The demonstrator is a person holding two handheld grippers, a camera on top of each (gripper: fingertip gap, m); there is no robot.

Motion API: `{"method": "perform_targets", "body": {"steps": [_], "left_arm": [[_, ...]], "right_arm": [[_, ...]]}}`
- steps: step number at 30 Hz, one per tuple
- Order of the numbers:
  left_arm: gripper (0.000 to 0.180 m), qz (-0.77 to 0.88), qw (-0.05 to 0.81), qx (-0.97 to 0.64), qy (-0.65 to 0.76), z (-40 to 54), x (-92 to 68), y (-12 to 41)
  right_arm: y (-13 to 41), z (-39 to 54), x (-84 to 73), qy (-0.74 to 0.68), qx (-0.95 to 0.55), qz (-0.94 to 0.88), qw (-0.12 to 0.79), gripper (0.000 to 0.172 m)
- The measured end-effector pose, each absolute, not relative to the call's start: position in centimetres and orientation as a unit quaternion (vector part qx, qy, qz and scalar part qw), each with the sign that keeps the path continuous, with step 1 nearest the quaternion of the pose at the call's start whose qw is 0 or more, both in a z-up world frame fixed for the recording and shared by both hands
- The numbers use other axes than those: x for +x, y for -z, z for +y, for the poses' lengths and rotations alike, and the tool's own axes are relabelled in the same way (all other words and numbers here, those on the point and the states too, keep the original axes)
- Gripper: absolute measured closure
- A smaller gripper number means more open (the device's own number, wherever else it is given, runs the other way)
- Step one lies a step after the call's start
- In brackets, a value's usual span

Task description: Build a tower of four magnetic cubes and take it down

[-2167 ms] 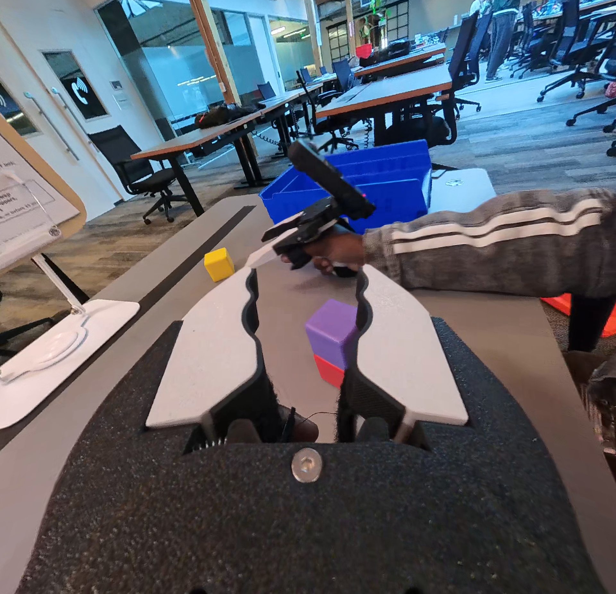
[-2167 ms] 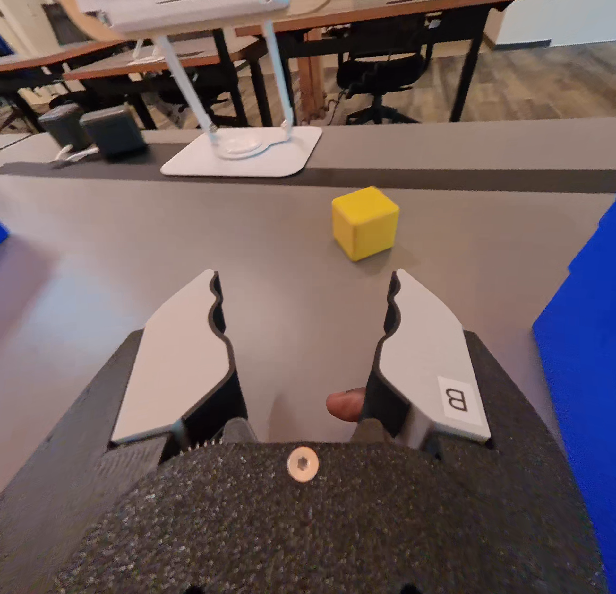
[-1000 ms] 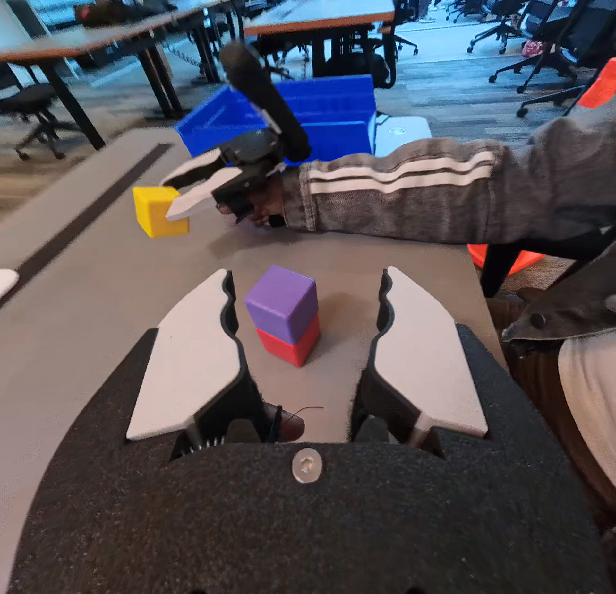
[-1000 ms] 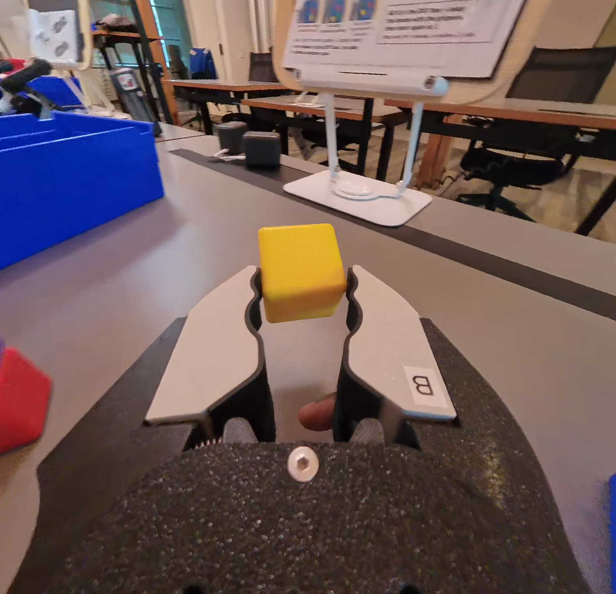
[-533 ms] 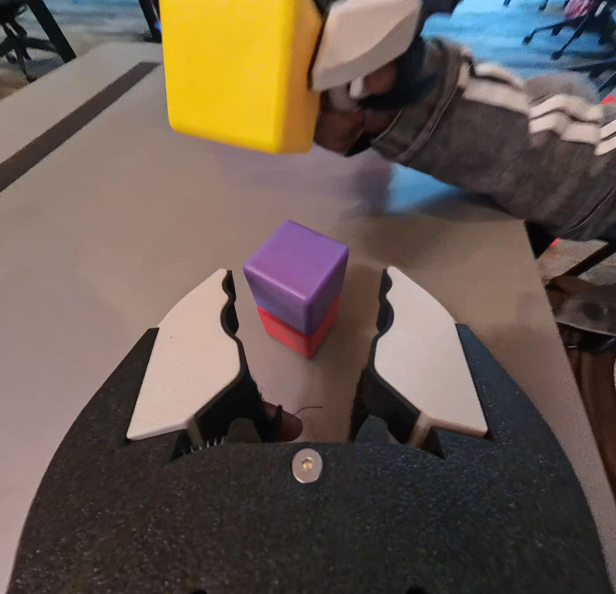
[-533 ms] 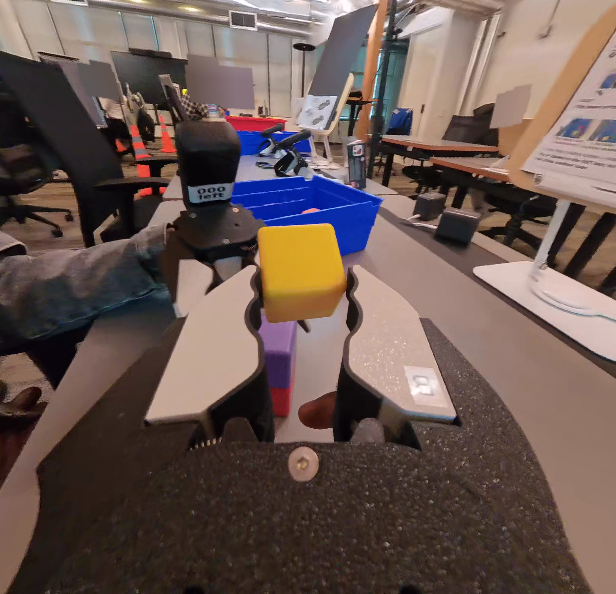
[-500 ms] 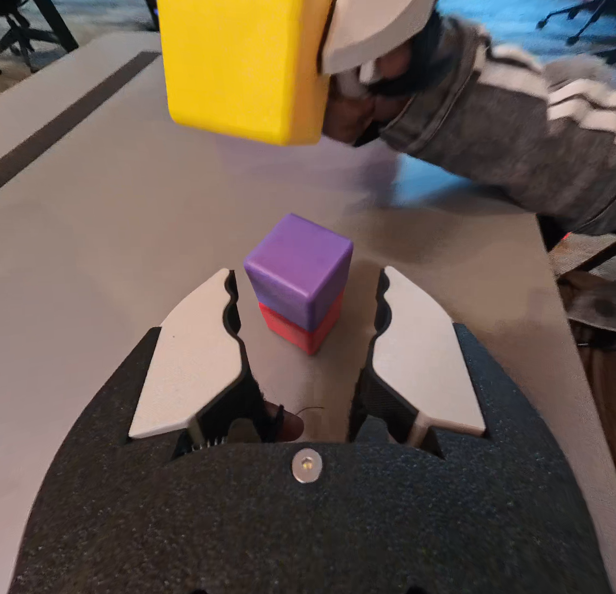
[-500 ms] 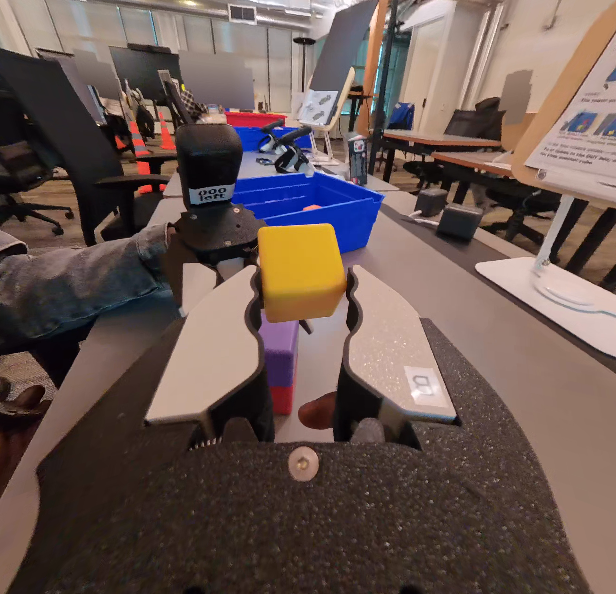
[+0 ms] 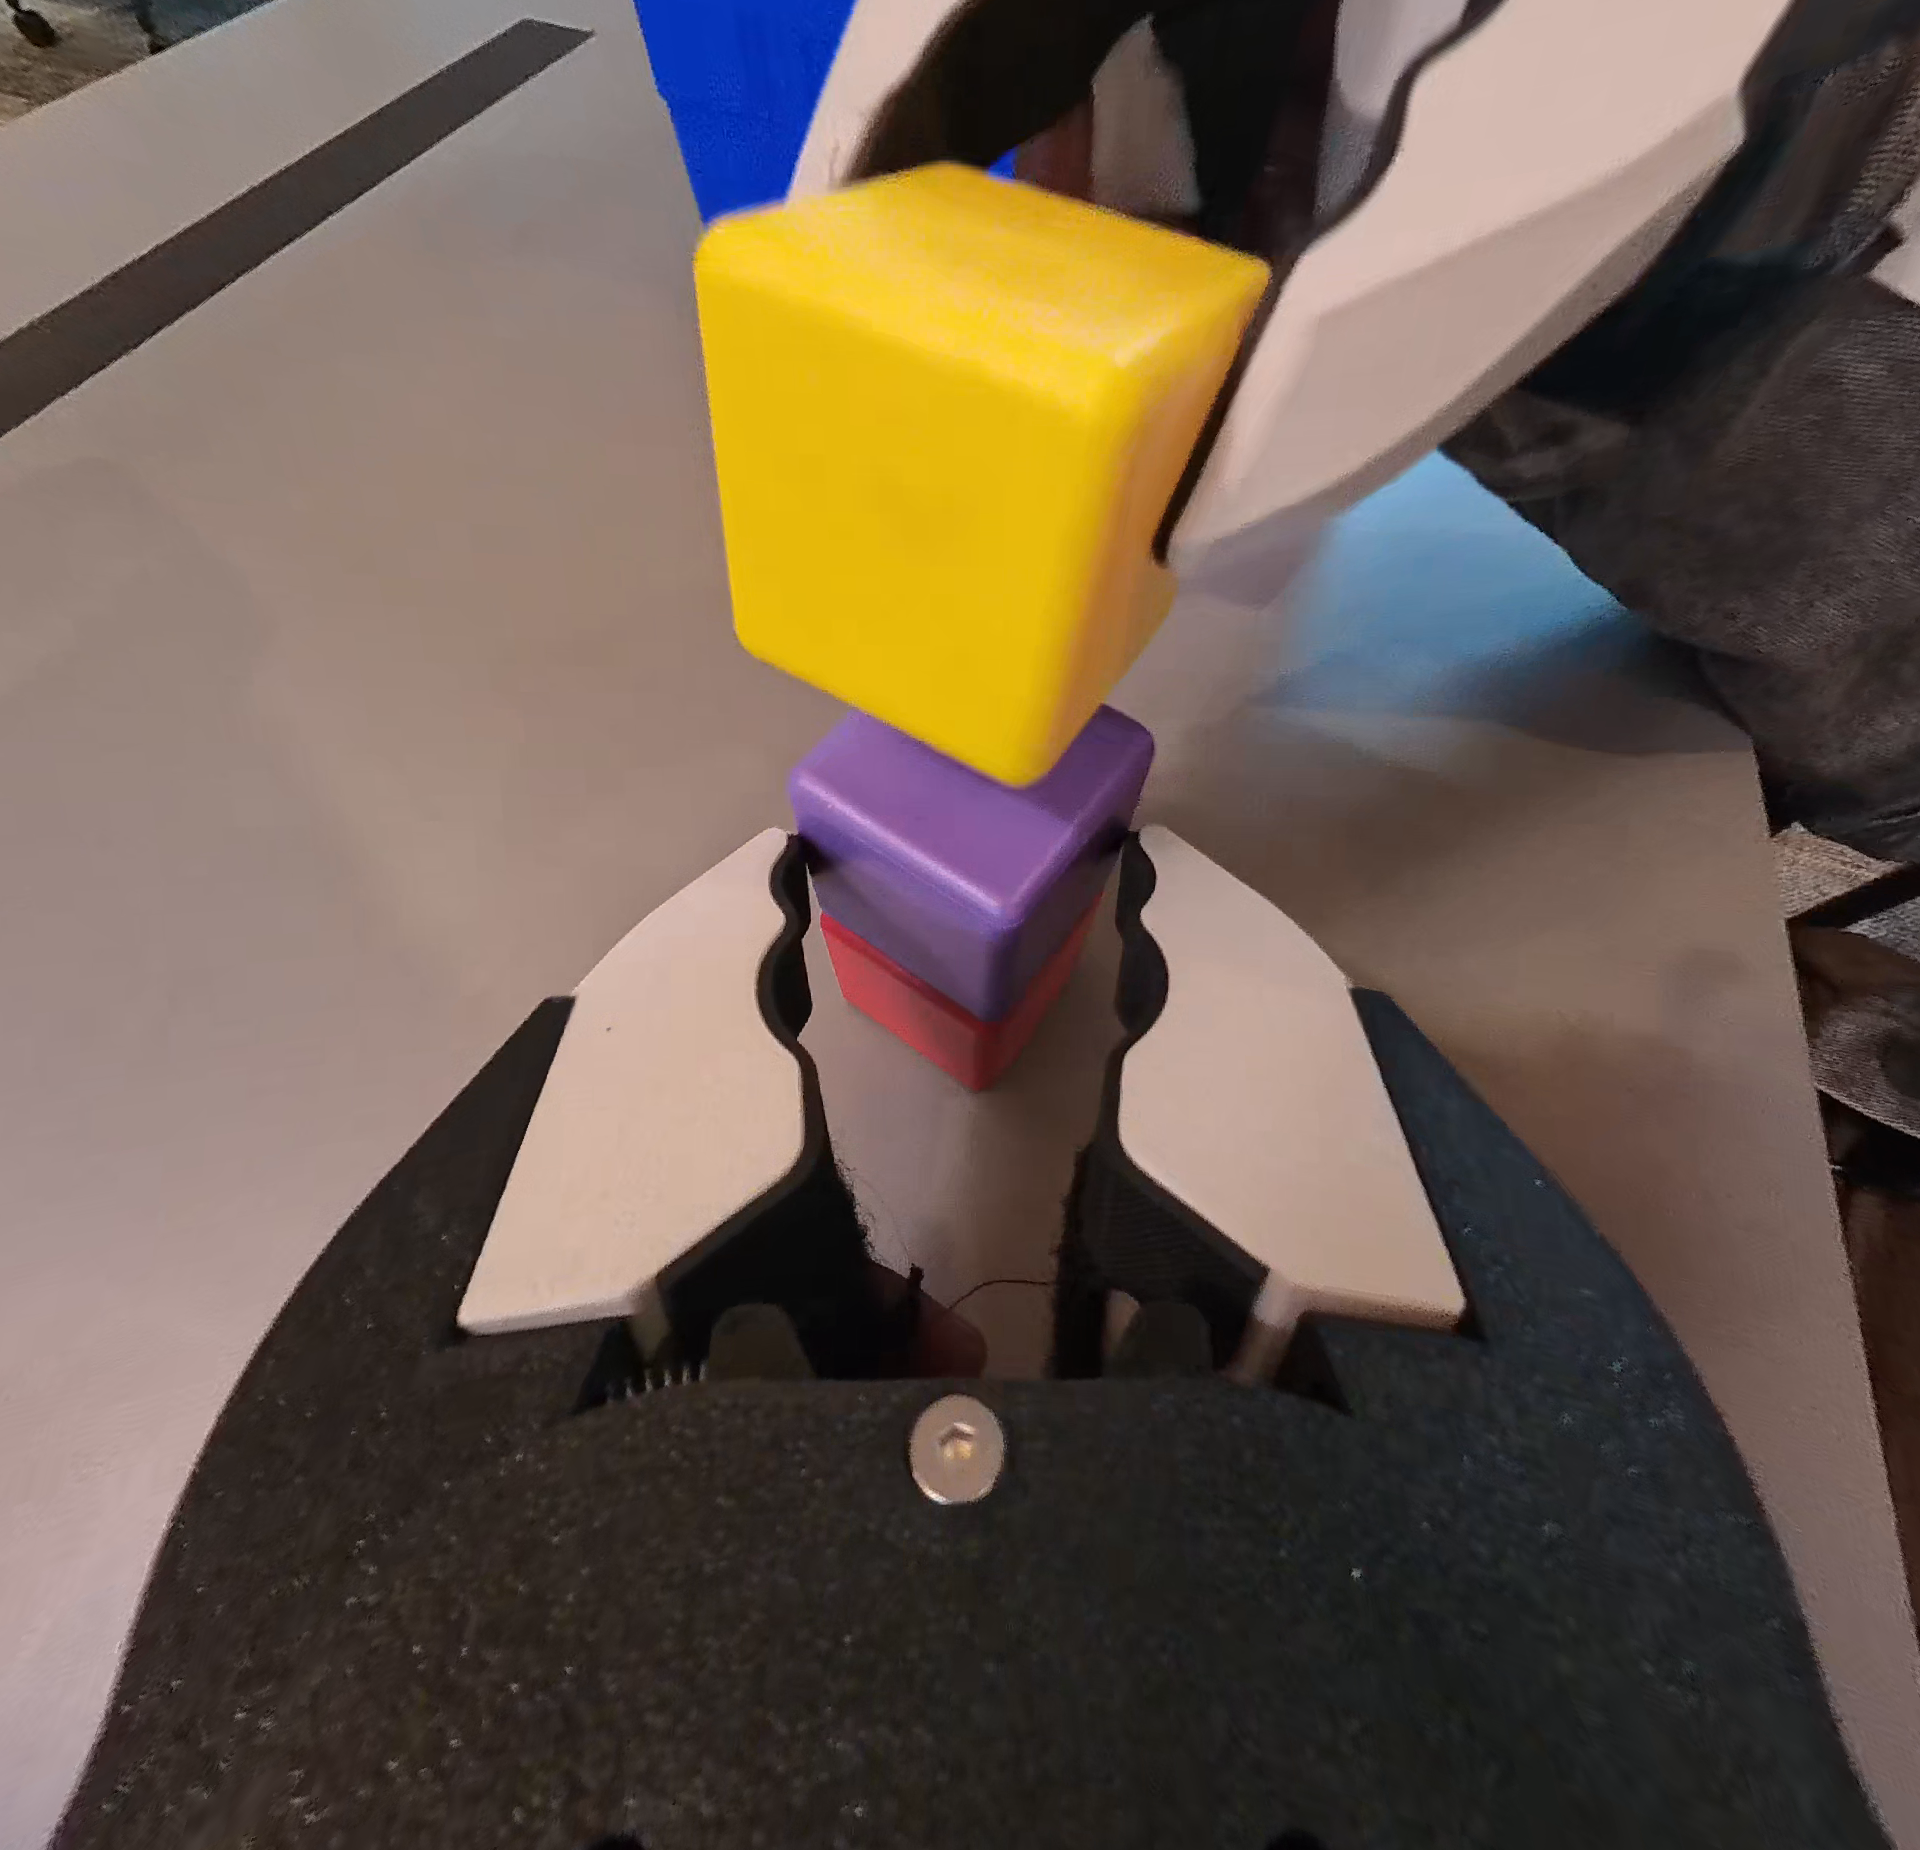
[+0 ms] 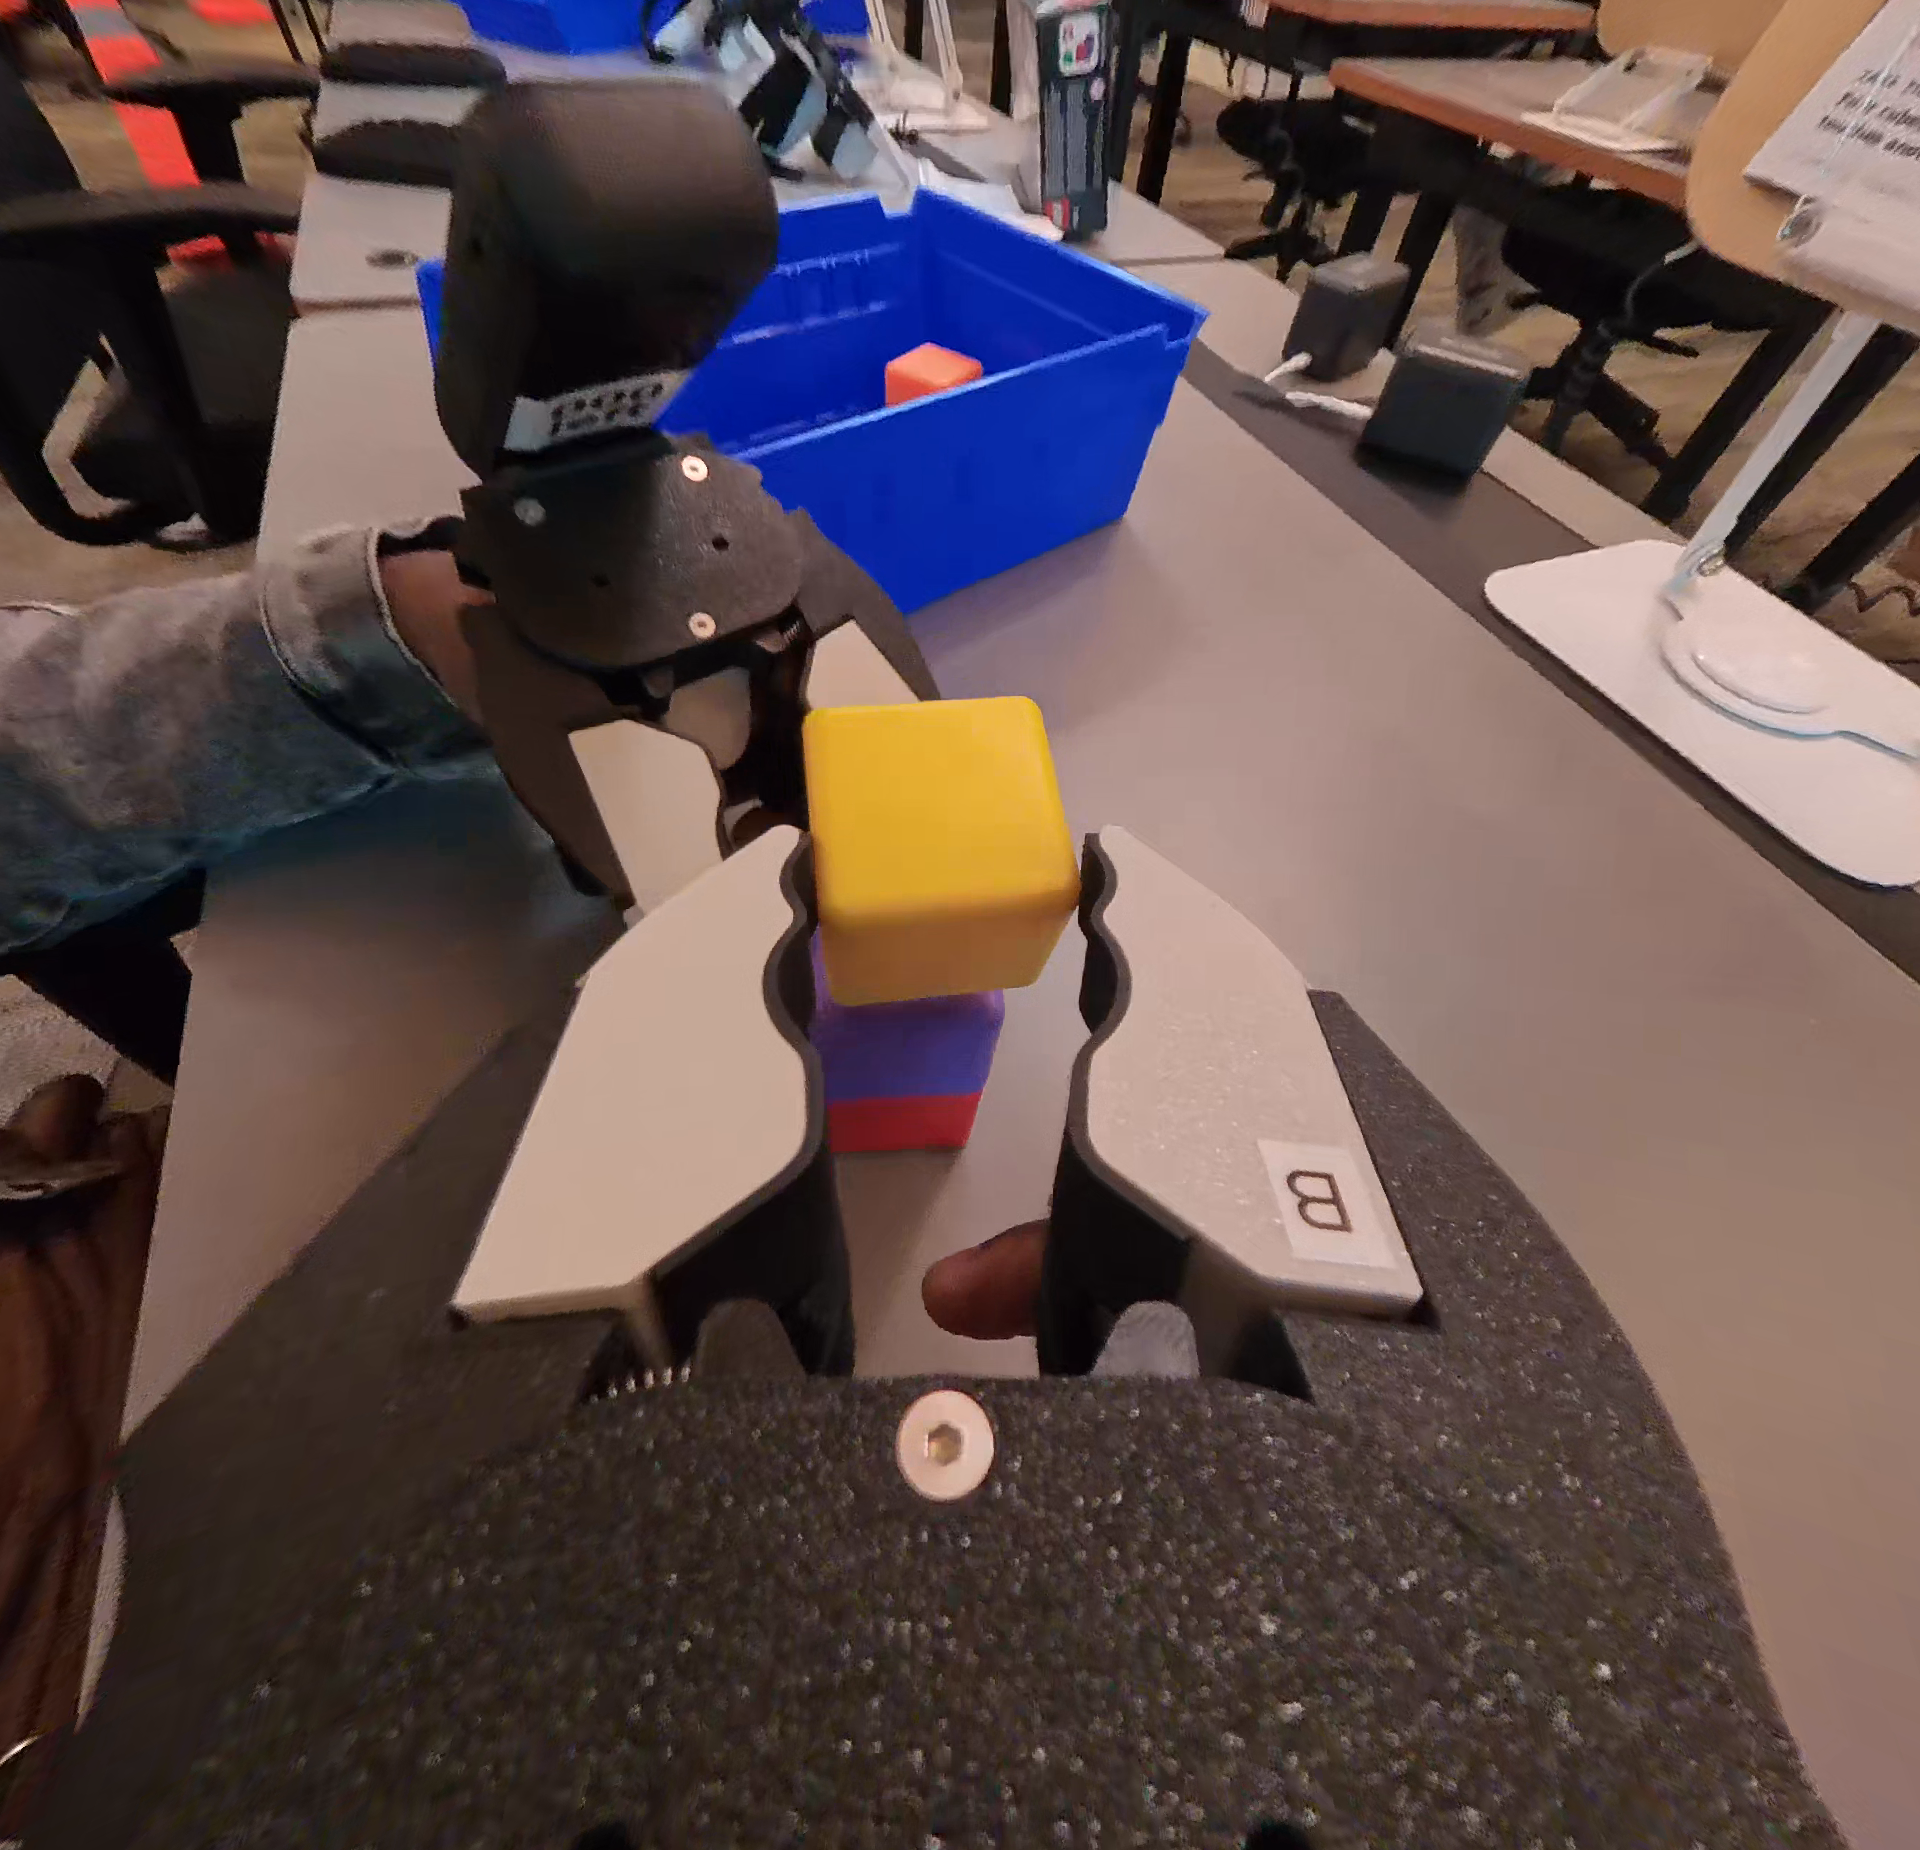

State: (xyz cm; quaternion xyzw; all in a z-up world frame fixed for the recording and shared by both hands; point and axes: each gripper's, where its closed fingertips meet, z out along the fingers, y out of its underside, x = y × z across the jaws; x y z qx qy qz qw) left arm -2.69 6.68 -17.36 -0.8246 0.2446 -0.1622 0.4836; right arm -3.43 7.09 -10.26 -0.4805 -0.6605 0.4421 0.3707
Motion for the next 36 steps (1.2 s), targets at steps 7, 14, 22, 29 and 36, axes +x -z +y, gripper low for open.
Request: {"method": "perform_targets", "body": {"steps": [7,14,22,29,36], "left_arm": [[0.124,0.235,0.486,-0.830,0.142,7.0,-3.1,17.4],[0.125,0.246,0.480,-0.830,0.140,6.9,-2.9,17.6],[0.127,0.246,0.479,-0.830,0.145,6.8,-2.9,17.6],[0.127,0.245,0.478,-0.831,0.146,6.8,-2.9,17.6],[0.123,0.248,0.476,-0.829,0.156,6.5,-2.8,17.3]], "right_arm": [[11.6,6.9,-3.9,-0.420,-0.489,-0.677,0.355,0.123],[11.6,6.7,-4.0,-0.426,-0.483,-0.677,0.357,0.123],[10.9,6.6,-4.0,-0.475,-0.459,-0.662,0.355,0.111],[8.3,8.9,-3.3,-0.588,-0.437,-0.570,0.372,0.083],[5.2,12.8,-1.8,-0.711,-0.420,-0.409,0.389,0.081]]}}
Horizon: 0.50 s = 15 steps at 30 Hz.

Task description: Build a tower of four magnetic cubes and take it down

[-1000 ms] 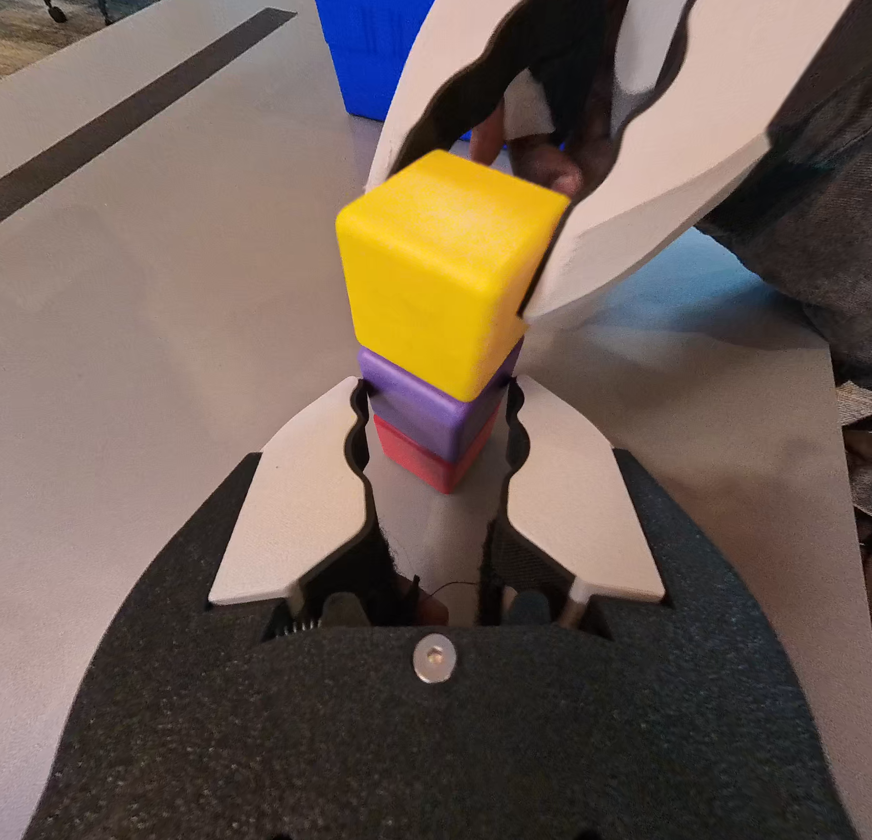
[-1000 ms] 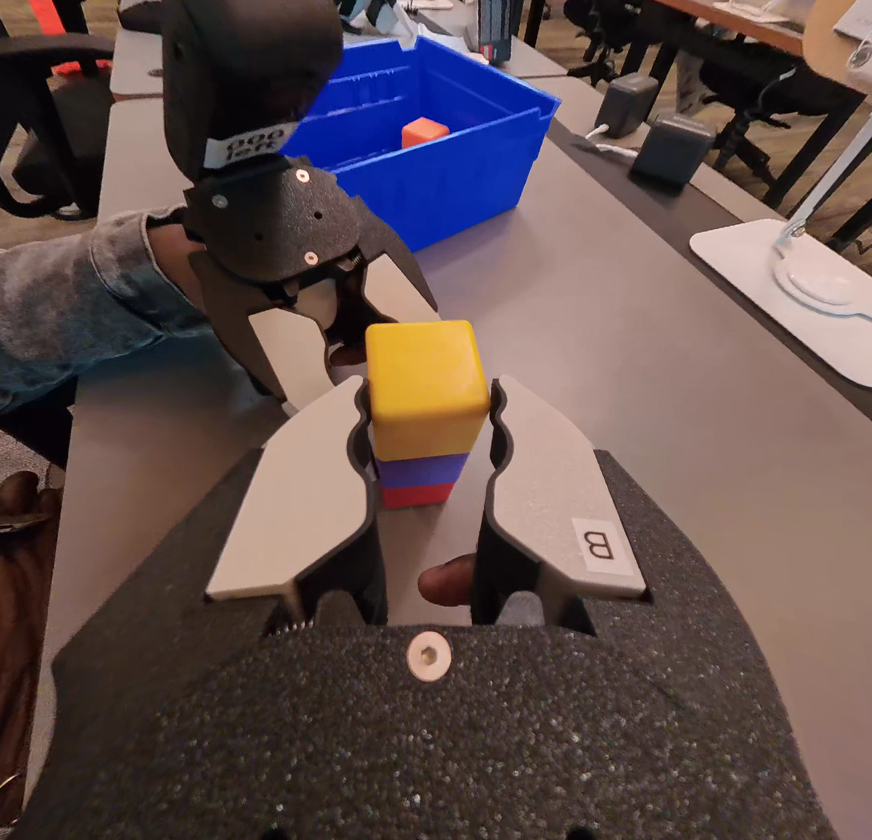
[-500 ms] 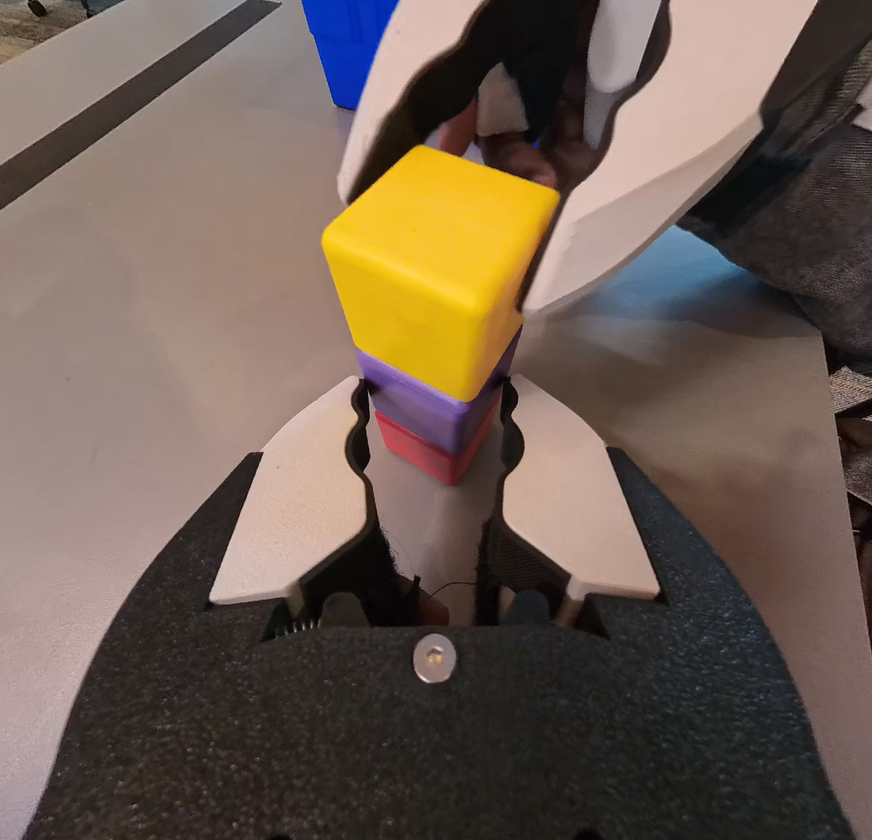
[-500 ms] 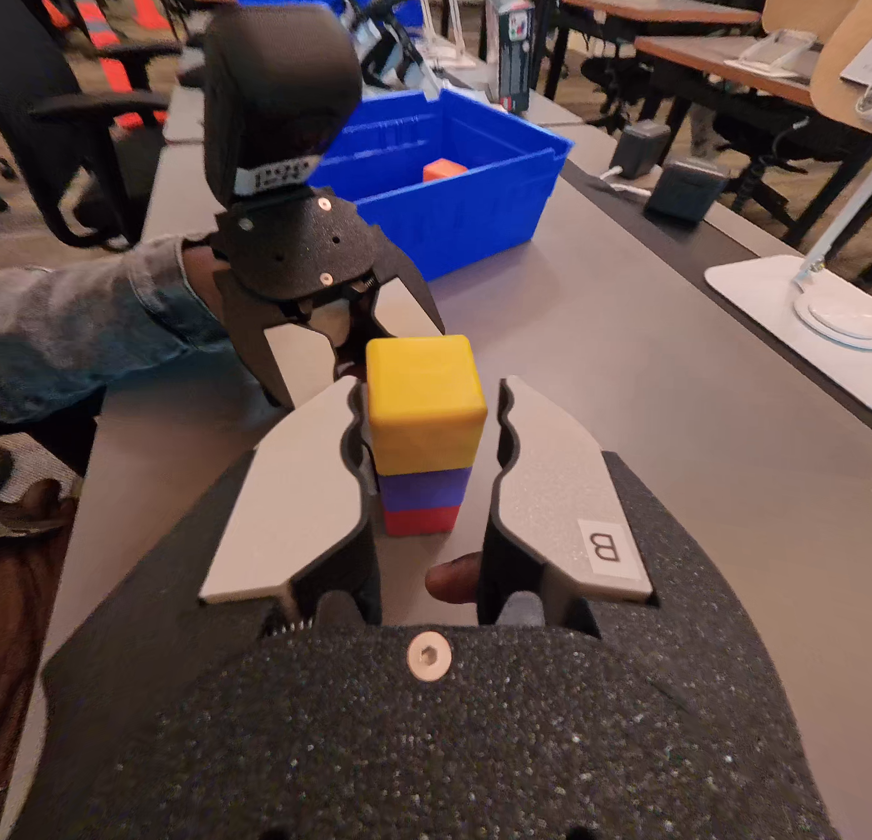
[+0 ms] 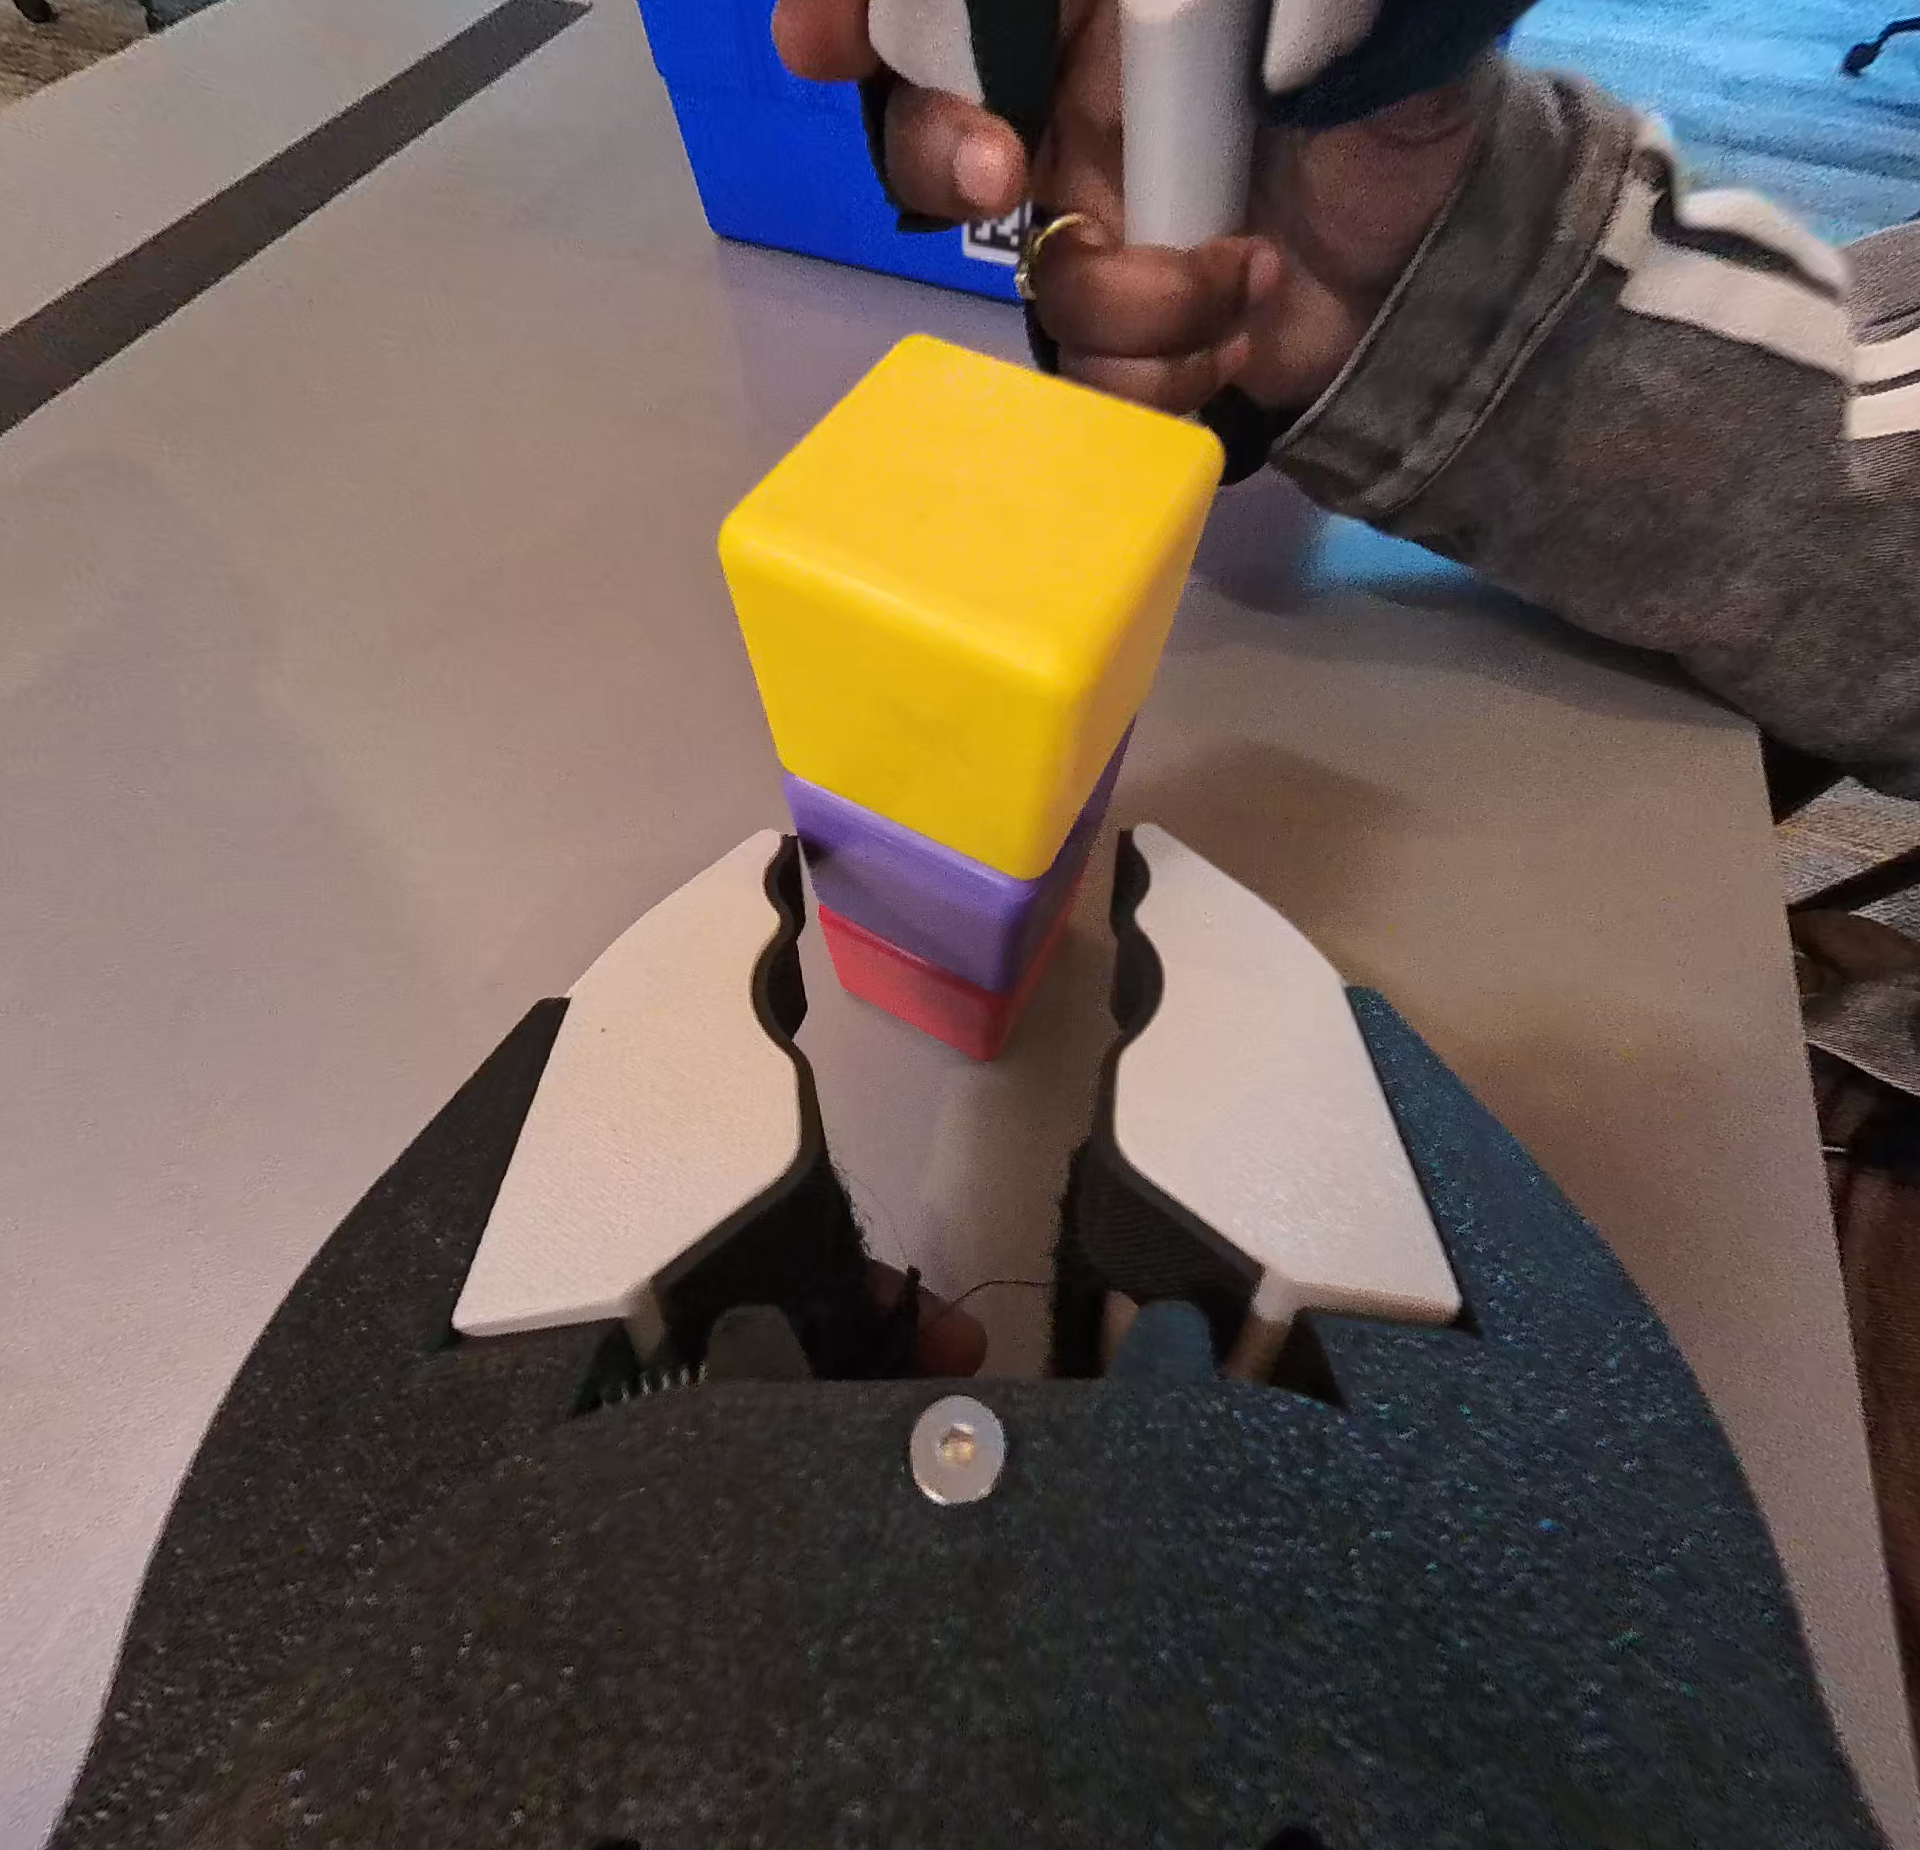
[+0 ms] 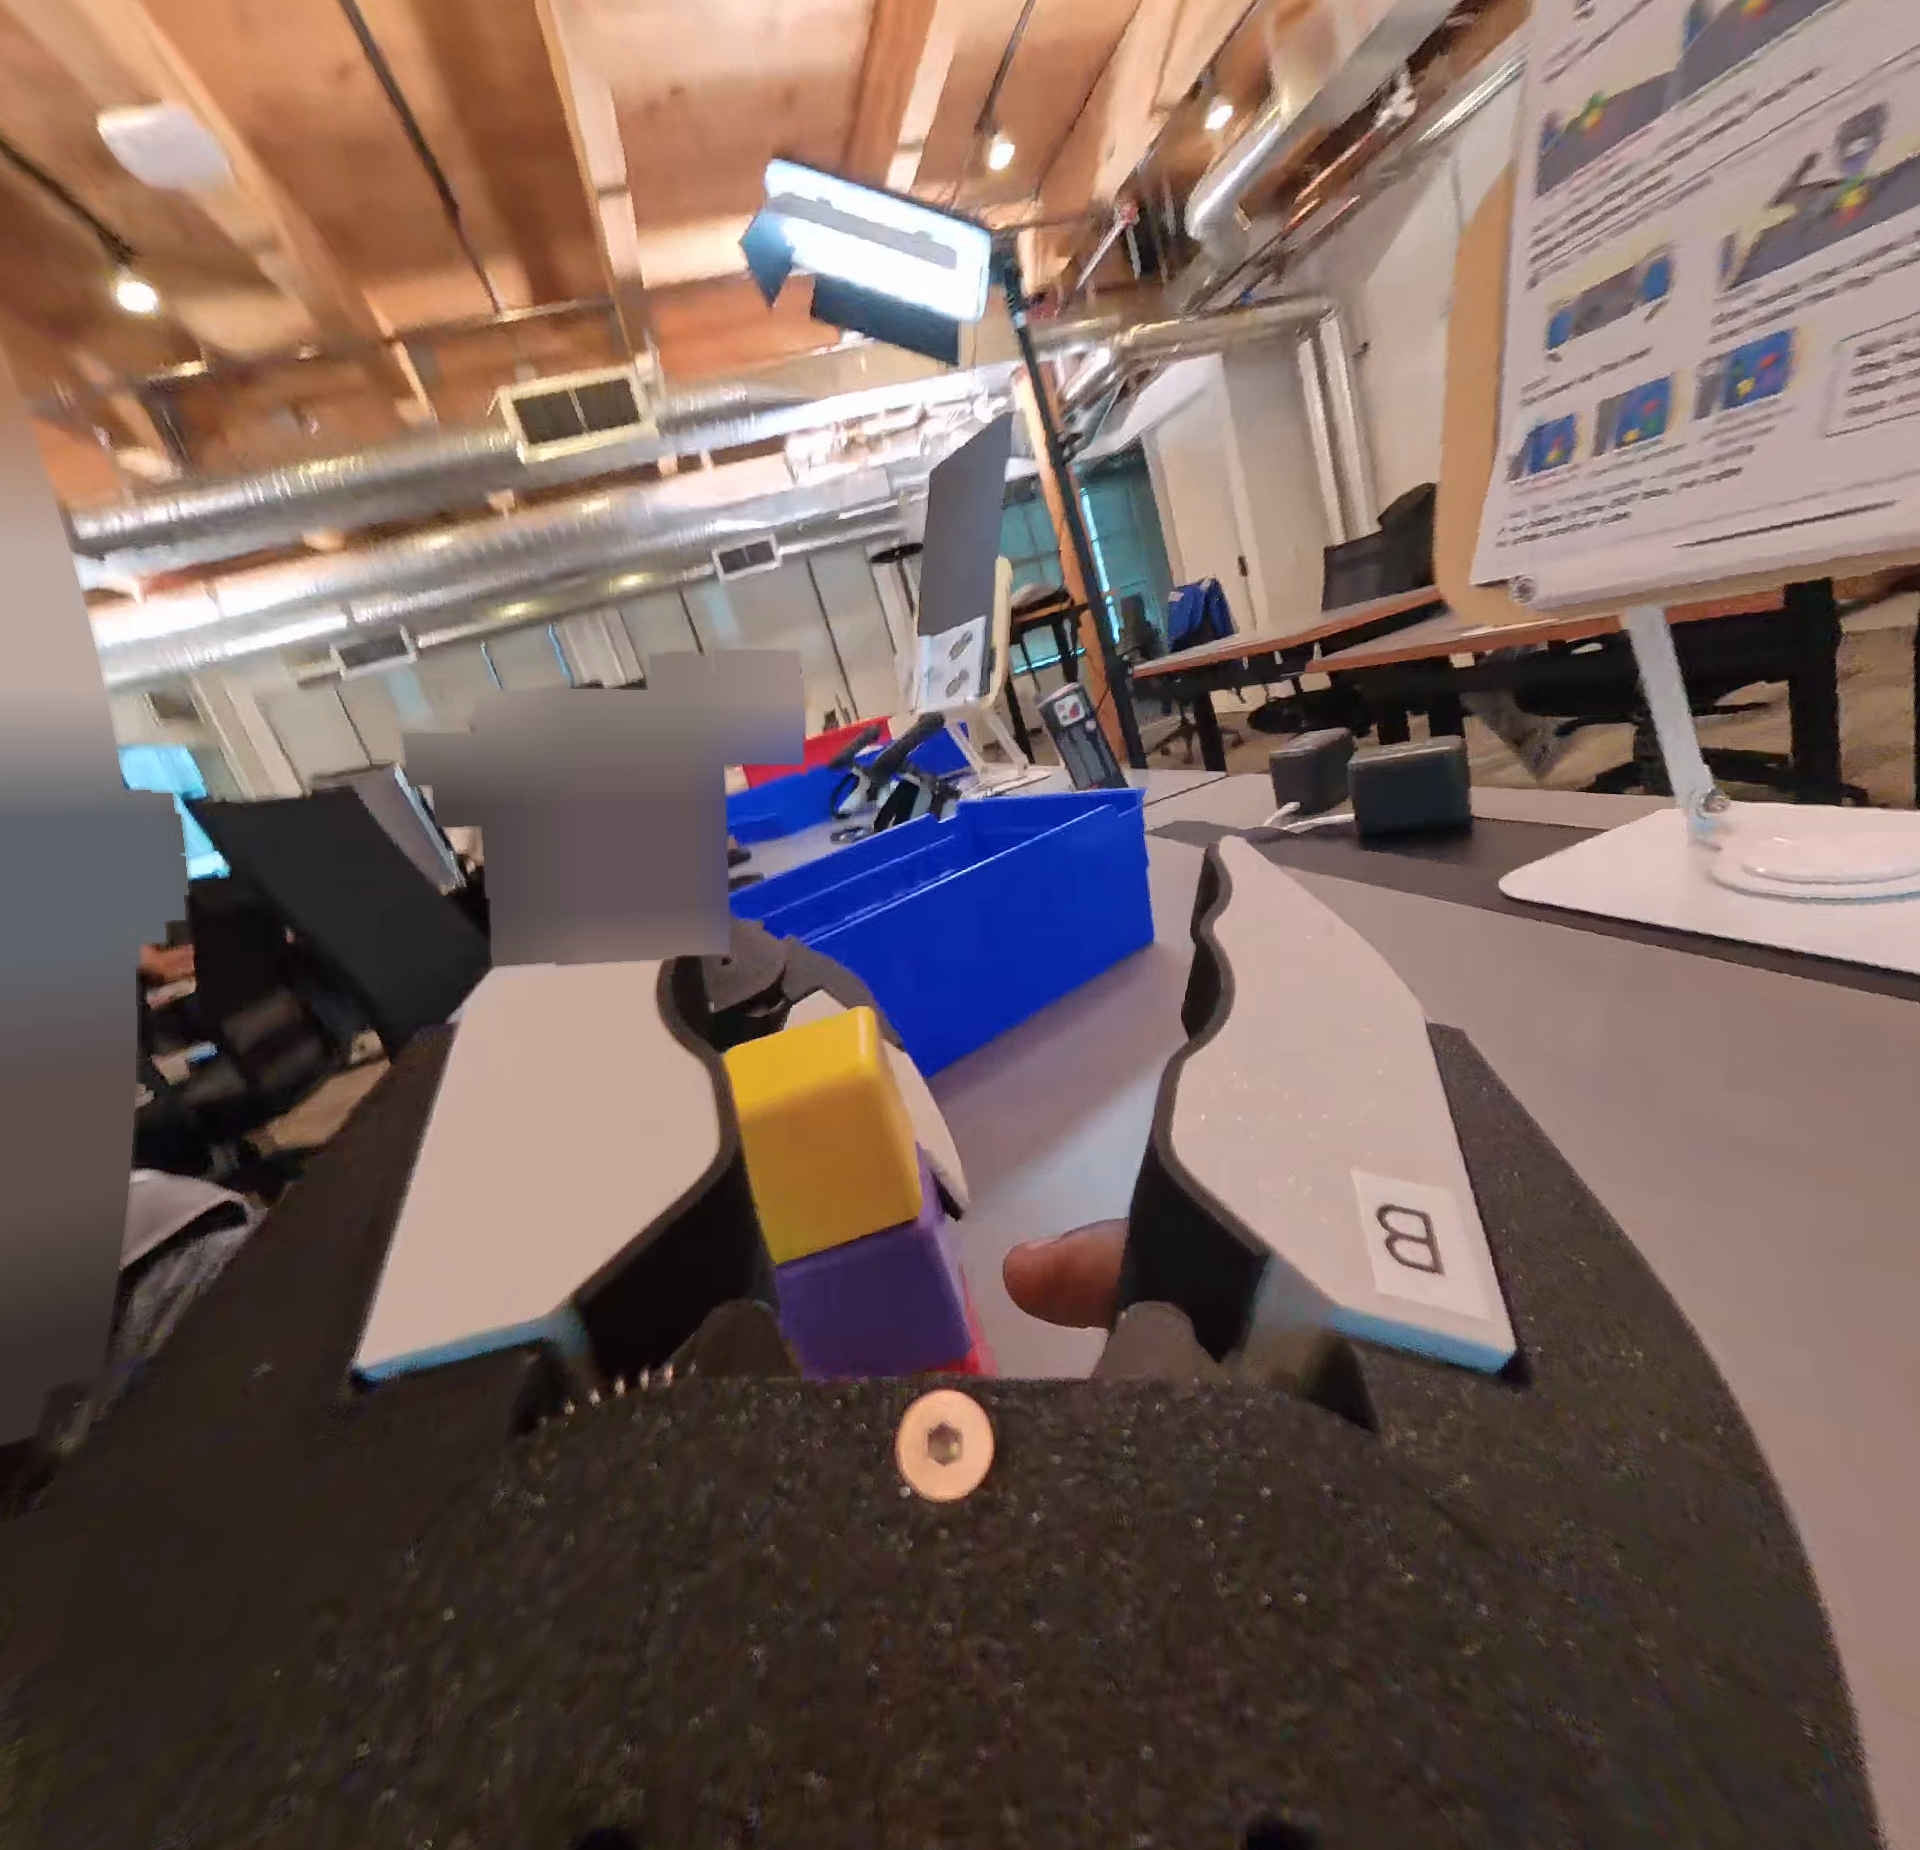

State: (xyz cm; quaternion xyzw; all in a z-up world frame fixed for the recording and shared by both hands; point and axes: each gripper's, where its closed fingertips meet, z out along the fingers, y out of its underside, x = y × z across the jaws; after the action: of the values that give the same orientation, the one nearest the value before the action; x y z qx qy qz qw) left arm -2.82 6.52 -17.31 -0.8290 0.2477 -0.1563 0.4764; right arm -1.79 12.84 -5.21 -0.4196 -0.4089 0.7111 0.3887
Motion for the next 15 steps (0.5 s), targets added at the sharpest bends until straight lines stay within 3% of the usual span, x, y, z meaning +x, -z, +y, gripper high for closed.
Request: {"method": "perform_targets", "body": {"steps": [11,15], "left_arm": [[0.109,0.242,0.475,-0.817,0.221,3.0,-3.1,12.8],[0.104,0.176,0.499,-0.842,0.101,1.1,-8.7,10.0]], "right_arm": [[11.5,17.4,-3.9,-0.623,-0.545,-0.403,0.391,0.083],[13.8,16.9,-4.8,-0.546,-0.556,-0.475,0.409,0.078]]}}
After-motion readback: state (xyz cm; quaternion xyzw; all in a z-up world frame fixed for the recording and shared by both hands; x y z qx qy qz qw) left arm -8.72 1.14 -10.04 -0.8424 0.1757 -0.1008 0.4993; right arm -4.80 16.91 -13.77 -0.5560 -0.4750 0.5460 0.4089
